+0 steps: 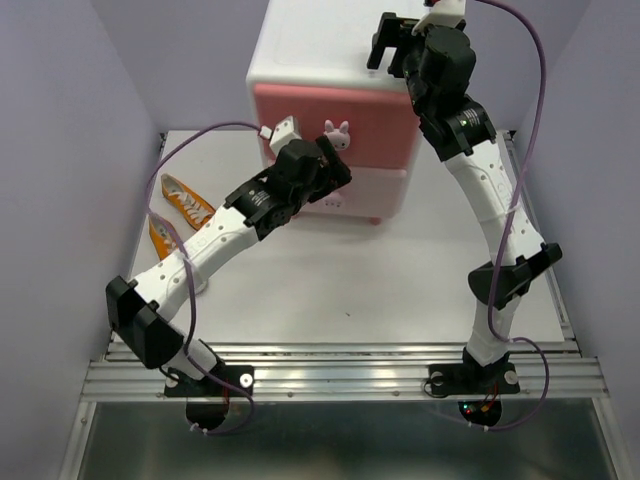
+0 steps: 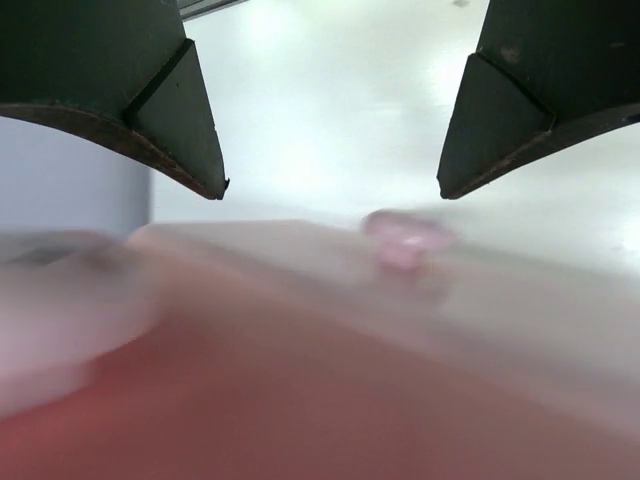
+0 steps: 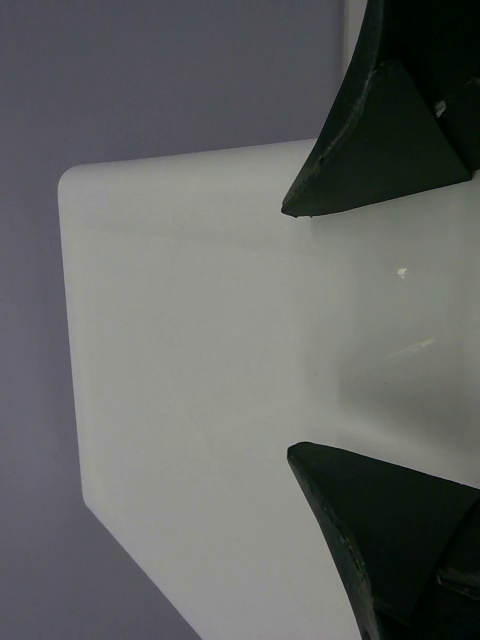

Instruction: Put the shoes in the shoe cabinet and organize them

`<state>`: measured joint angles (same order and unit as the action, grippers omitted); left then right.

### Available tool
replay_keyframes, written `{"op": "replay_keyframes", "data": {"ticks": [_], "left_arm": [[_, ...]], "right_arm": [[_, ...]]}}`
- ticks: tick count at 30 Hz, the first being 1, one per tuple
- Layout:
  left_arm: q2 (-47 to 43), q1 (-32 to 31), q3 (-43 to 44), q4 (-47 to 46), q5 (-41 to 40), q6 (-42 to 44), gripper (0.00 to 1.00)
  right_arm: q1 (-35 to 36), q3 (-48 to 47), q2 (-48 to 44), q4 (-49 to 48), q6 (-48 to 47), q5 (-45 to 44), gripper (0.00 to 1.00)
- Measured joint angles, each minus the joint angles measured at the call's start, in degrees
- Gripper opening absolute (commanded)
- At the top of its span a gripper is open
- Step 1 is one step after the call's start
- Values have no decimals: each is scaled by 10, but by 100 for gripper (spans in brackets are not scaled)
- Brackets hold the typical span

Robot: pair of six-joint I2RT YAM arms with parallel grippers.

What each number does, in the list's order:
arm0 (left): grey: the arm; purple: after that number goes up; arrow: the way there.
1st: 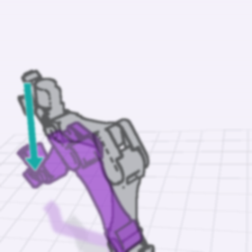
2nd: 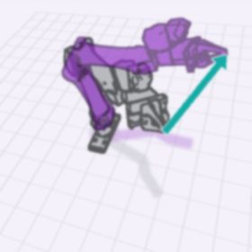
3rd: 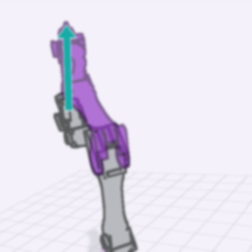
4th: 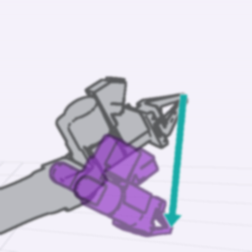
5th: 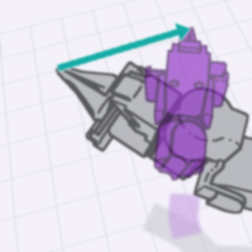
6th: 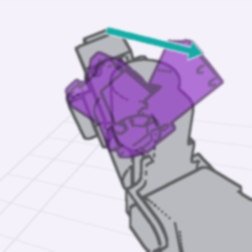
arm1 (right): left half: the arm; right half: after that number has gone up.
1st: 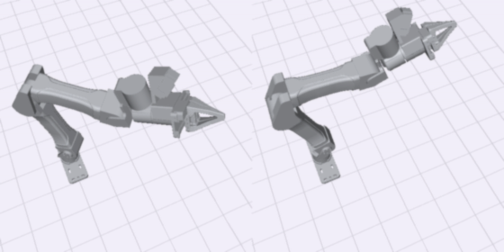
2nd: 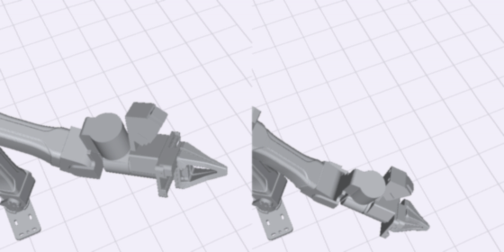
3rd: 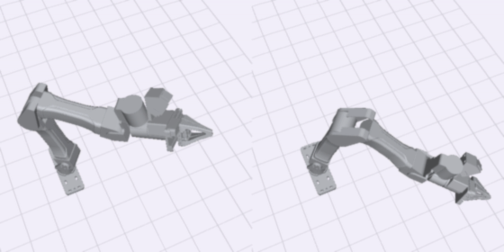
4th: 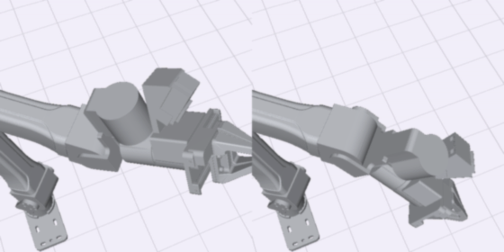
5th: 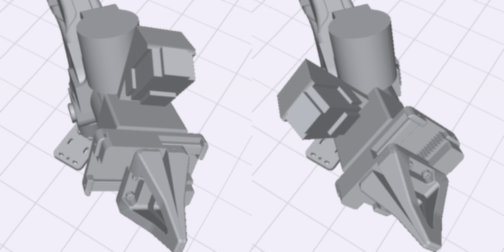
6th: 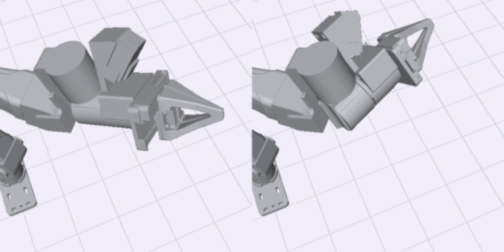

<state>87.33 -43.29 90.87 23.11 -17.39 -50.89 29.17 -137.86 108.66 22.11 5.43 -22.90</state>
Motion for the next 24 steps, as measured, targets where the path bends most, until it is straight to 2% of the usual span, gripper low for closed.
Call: {"op": "replay_keyframes", "data": {"ticks": [4,10,17,24], "left_arm": [[-97,2,-161,-29,-7,35,99],[-139,2,-235,-73,-11,66,99],[-66,2,-255,-169,-5,107,99],[39,2,-222,-205,-9,147,99]], "right_arm": [[-4,5,-2,-4,4,7,100],[-6,7,-2,-7,3,13,100],[-7,9,-1,-11,3,17,100],[-7,17,-2,-20,-1,18,100]]}}
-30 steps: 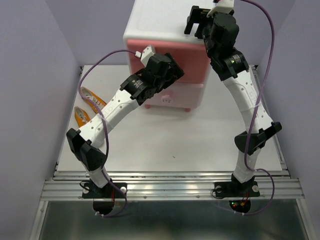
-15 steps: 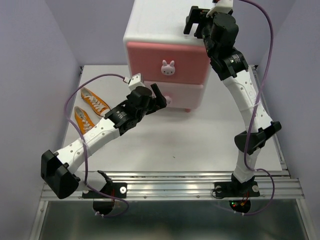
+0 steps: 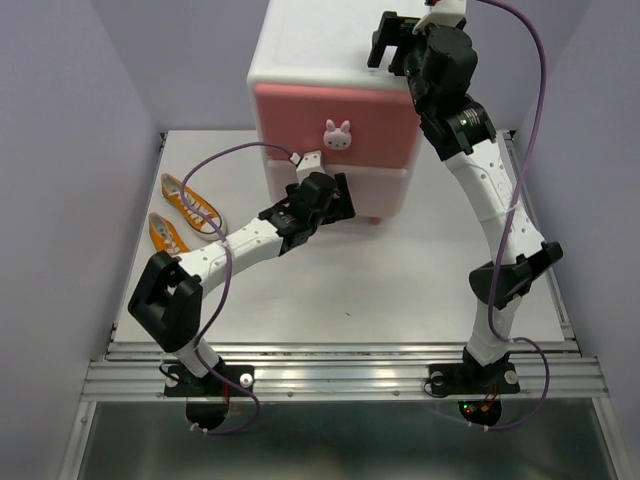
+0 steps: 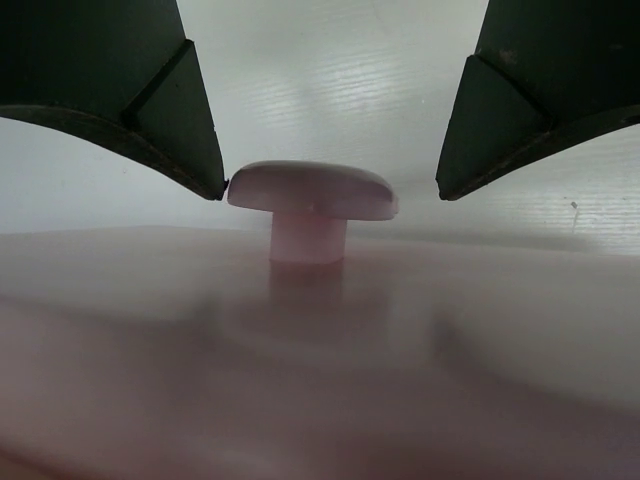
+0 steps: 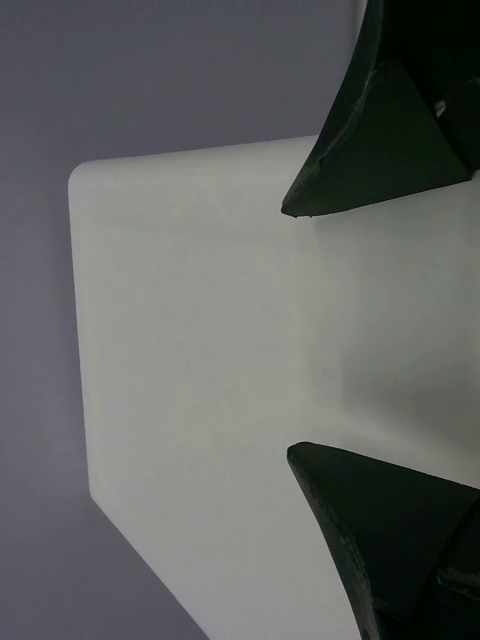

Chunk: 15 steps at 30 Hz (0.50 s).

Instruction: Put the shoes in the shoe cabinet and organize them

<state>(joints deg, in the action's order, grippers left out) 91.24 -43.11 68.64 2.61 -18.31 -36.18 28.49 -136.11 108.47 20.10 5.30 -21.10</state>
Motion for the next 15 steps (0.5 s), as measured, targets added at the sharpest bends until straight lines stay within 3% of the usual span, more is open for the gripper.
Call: {"op": "replay_keyframes", "data": {"ticks": [4,7,10,13,14,15], "left_arm": [[12,-3,18,2,-2,4,99],[16,-5,23,3,-8,7,91],[20,-5,28,6,-15,15,72],[23,-7,31,3,-17,19,46],[23,-8,32,2,-19,19,30],[23,-8,32,2,-19,22,22]], "right_arm": [[-3,1,0,-4,-4,1,100],[-3,5,-1,-9,-6,2,100],[-4,9,-1,-15,-7,1,100],[-5,9,-1,-17,-9,2,100],[-5,10,-1,-17,-9,2,100],[-5,11,-1,-18,-9,2,100]]}}
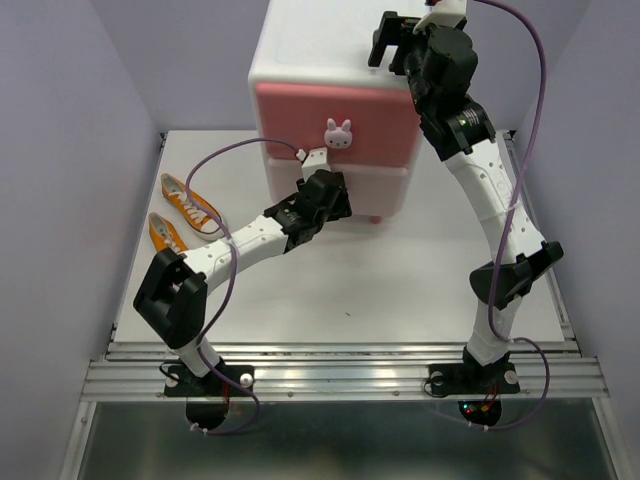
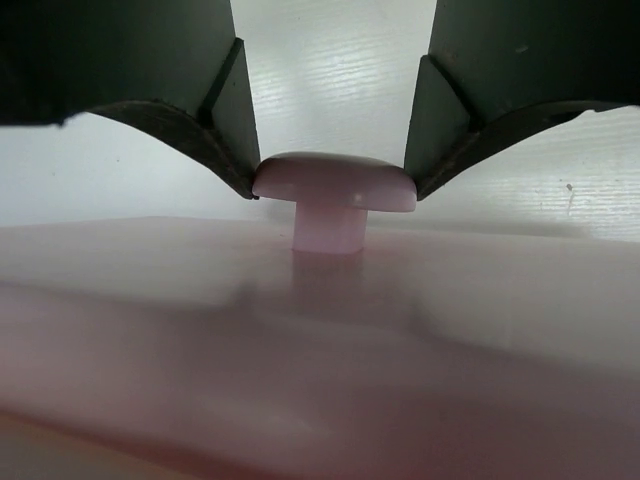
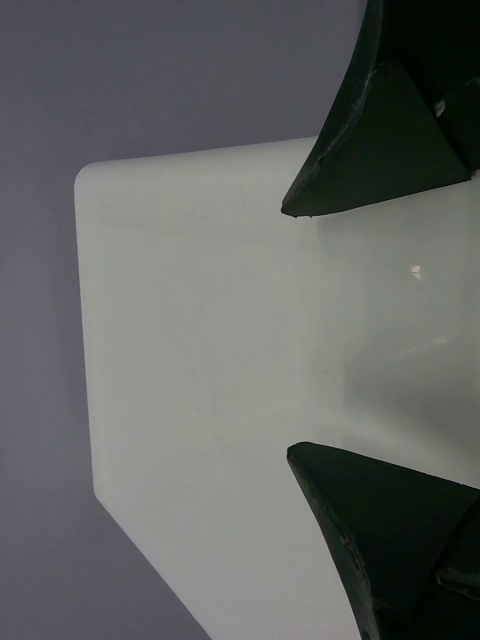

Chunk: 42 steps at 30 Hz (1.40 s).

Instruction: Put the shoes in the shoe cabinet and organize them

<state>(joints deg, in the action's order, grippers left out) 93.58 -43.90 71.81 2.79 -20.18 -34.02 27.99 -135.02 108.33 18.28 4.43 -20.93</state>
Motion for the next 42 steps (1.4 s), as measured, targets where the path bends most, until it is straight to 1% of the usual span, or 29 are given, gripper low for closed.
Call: {"op": "replay_keyframes", "data": {"ticks": [1,3,7,9,12,14,16,19,21,22,24,25,28,29,32,34,35,37,38,40,41,42], "left_arm": [[0,0,0,0,-1,1,17],[0,0,0,-1,-2,1,0],[-5,0,-4,0,1,2,0],[-17,0,-20,-12,3,-1,0],[-62,-8,-80,-36,6,-17,0],[-114,-28,-118,-14,-9,-37,0],[-163,-61,-150,17,-35,-69,0],[-231,-110,-184,88,-60,-116,0],[-265,-138,-195,137,-71,-169,0],[-280,-162,-201,160,-82,-202,0],[-302,-202,-209,203,-92,-262,0],[-313,-236,-211,229,-93,-297,0],[-314,-297,-211,290,-99,-356,0],[-311,-323,-213,327,-99,-394,0],[-318,-364,-231,371,-94,-453,0],[-333,-377,-245,398,-90,-484,1],[-339,-381,-247,407,-88,-494,4],[-359,-385,-244,425,-92,-511,20],[-365,-385,-238,434,-96,-515,41],[-361,-385,-207,460,-108,-516,64],[-352,-385,-171,474,-121,-518,98],[-346,-385,-147,479,-128,-515,99]], "right_arm": [[0,2,0,-1,0,0,100],[0,5,-2,-4,0,2,100],[0,9,-4,-7,0,2,100],[2,9,-4,-6,-1,2,100],[3,9,-3,-7,0,2,100],[6,9,-3,-6,0,2,100],[6,14,-4,-9,-2,2,100],[5,28,-12,-17,-2,2,100],[4,37,-15,-22,-3,3,100],[4,39,-15,-24,-4,3,100],[4,40,-15,-25,-5,2,100],[4,40,-14,-26,-6,2,100],[2,40,-13,-27,-6,2,100],[2,40,-12,-27,-6,2,100],[1,38,-10,-28,-8,3,100],[0,34,-7,-27,-8,3,100],[0,34,-7,-28,-8,4,100],[-1,32,-6,-27,-8,5,100],[-2,31,-5,-27,-8,5,100],[-2,27,-2,-27,-8,6,100],[-2,26,-1,-27,-8,7,100],[-2,23,0,-25,-8,7,100]]}}
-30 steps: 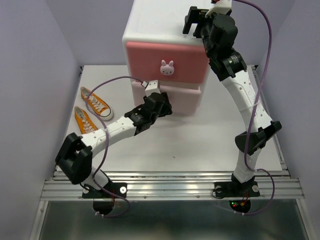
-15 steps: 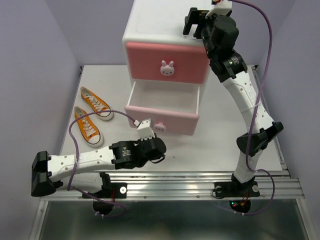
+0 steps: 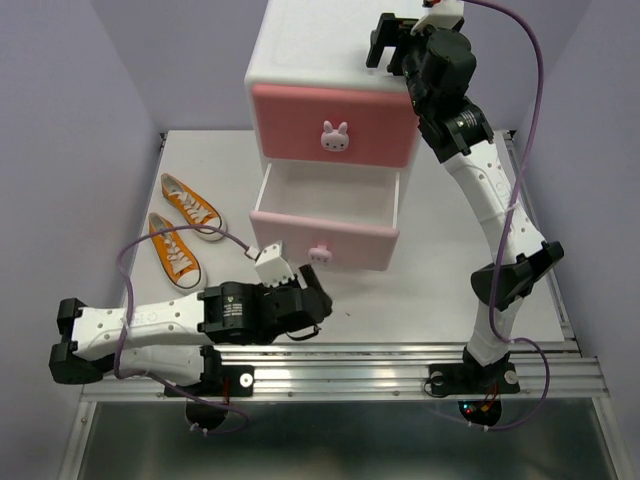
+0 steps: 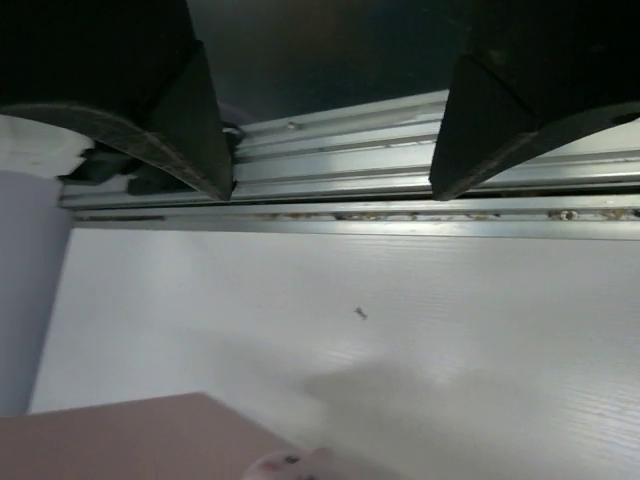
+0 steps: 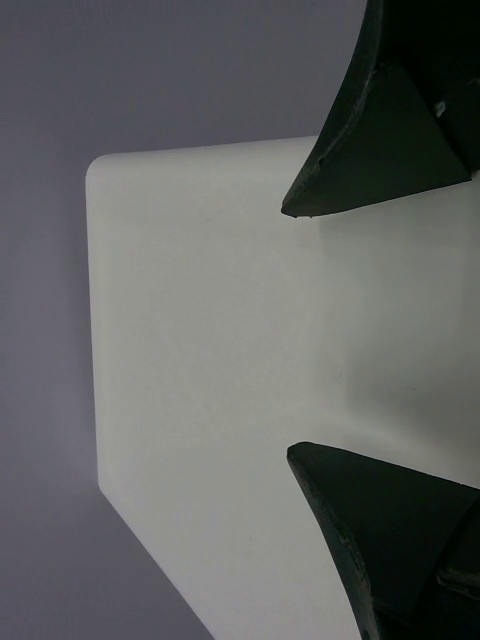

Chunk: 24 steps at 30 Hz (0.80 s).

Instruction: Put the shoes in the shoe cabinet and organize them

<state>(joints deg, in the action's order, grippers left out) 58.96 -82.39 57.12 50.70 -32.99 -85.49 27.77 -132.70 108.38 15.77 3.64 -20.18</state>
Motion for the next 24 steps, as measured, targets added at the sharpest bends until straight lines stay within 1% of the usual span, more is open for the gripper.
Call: {"op": "replay_keyframes", "data": {"ticks": [3,4,5,6,8,9,10,11,12,14,18,19,21,22,24], "left_arm": [[23,5,104,28,-31,-15,99],[29,14,152,38,-41,-18,99],[31,19,170,41,-47,-19,99],[32,38,202,42,-53,-14,99],[35,125,270,37,-63,33,99],[35,156,289,27,-65,58,99],[36,208,304,21,-62,77,99],[39,281,328,11,-53,111,99],[42,332,343,-5,-49,142,99],[55,449,362,-35,-23,203,99],[98,623,372,-70,61,276,99],[121,681,371,-81,95,294,99],[159,734,362,-97,132,319,99],[177,752,357,-101,143,330,99],[207,785,345,-110,170,355,99]], "right_arm": [[0,0,0,0,0,3,100],[0,2,-2,0,0,4,100],[0,2,-3,-1,0,5,100],[-1,5,-7,-2,0,6,100],[-1,14,-15,-6,0,8,100],[-1,21,-20,-9,0,11,100],[-3,24,-22,-10,0,12,100],[-4,31,-26,-14,0,16,100],[-4,34,-28,-16,0,17,100],[-4,38,-33,-17,1,21,100],[-4,17,-28,0,4,21,100],[-4,-8,-17,16,5,21,100],[-4,-56,8,44,3,17,100],[-4,-98,31,60,4,17,100],[-4,-130,54,63,1,16,100]]}}
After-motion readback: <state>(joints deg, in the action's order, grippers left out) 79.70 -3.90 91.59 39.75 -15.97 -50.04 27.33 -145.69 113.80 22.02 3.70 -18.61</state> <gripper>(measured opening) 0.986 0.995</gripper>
